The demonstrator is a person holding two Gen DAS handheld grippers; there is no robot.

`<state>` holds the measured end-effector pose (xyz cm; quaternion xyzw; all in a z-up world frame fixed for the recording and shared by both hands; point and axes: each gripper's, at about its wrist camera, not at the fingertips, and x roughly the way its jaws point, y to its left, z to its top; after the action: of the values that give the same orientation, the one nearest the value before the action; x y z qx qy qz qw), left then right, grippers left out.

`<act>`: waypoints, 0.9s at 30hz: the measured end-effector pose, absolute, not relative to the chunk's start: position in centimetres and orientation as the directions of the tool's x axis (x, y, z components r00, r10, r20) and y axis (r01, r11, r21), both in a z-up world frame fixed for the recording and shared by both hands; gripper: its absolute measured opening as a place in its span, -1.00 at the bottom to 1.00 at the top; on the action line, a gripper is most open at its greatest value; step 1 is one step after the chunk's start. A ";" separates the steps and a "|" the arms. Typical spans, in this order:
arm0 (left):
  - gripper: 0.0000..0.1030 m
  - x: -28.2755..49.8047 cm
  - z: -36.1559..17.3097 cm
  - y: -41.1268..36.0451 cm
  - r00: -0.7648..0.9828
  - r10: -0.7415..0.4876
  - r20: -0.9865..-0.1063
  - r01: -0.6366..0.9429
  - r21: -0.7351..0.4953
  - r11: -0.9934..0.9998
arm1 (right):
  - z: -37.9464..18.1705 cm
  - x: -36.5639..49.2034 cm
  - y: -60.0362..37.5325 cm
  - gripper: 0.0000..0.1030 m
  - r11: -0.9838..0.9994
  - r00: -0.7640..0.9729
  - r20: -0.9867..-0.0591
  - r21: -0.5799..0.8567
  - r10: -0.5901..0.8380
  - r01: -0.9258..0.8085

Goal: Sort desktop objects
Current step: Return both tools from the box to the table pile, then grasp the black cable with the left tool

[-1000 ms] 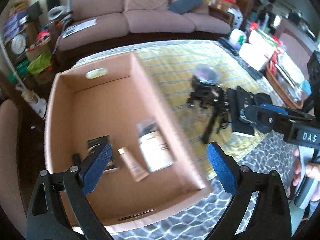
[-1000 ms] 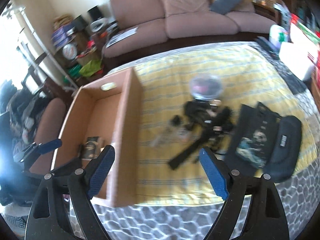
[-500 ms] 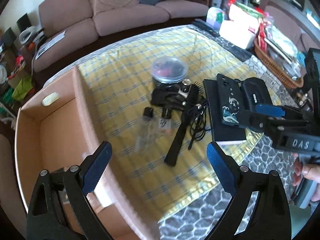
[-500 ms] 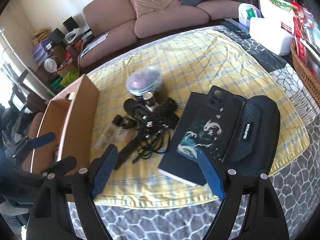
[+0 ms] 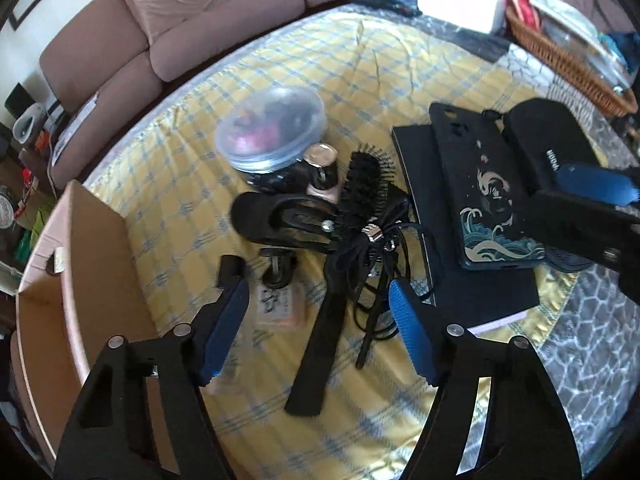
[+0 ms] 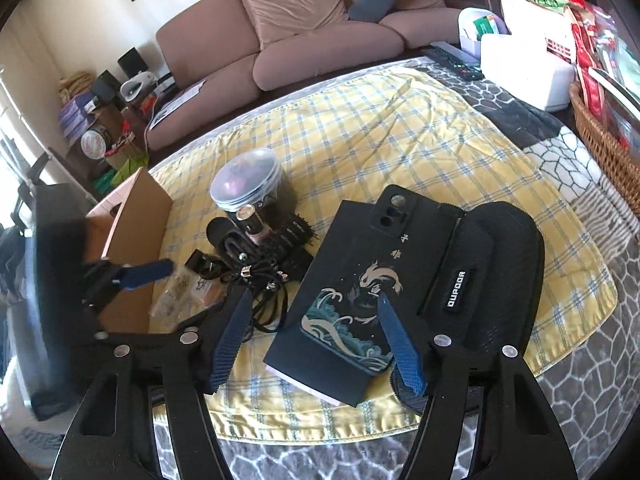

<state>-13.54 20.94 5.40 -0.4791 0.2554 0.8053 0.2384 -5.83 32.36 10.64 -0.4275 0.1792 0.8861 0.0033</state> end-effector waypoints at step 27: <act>-0.87 -12.9 14.6 14.2 -0.447 0.360 -0.819 -0.602 -0.022 -0.798 | 9.7 -5.5 30.6 0.28 -0.918 -0.622 -0.752 0.374 -0.219 -0.129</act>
<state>-12.90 14.23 14.56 -0.4411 0.1372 0.8394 0.2864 -5.50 30.62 9.73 -0.4342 0.2004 0.8779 -0.0257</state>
